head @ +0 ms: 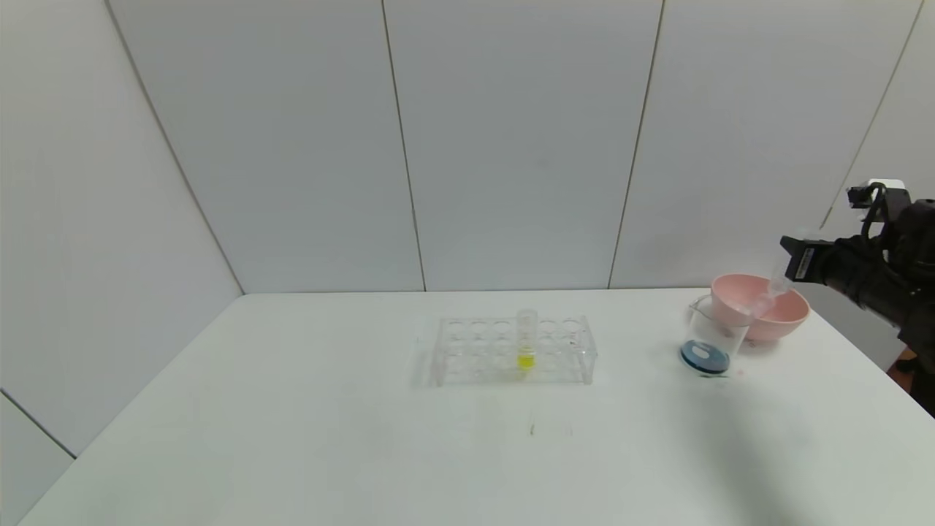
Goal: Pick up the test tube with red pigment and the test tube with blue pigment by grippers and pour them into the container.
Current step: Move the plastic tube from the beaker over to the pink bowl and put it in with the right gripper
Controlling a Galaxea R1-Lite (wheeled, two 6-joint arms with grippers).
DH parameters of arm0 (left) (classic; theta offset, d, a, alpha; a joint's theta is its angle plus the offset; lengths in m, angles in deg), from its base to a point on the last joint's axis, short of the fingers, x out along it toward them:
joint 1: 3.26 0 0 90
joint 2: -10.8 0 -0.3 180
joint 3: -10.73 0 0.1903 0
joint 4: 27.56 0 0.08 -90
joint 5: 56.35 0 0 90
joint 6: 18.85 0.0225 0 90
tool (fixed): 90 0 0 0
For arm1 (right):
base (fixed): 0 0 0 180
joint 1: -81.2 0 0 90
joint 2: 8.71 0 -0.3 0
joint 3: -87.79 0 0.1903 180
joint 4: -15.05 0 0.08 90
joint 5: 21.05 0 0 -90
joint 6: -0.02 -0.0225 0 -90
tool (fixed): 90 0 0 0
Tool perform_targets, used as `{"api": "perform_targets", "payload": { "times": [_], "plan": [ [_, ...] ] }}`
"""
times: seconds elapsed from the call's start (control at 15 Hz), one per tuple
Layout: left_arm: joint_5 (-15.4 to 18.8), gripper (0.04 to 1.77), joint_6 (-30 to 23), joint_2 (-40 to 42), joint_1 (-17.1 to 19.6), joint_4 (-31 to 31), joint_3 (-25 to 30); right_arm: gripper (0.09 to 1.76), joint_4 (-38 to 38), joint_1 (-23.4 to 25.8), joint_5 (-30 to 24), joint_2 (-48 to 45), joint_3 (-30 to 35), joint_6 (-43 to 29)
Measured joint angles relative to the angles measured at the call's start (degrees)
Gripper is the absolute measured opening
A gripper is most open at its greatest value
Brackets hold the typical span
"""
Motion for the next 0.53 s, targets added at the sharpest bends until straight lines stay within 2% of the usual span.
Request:
{"api": "perform_targets", "payload": {
  "times": [0.2,0.53],
  "plan": [
    [0.0,1.76,0.0,0.0,0.0,0.0,0.0,0.50,4.5,0.4,1.6,6.8,-5.1,-0.8],
    [0.0,1.76,0.0,0.0,0.0,0.0,0.0,0.50,5.2,0.8,4.3,15.9,-12.3,-0.9]
  ]
}}
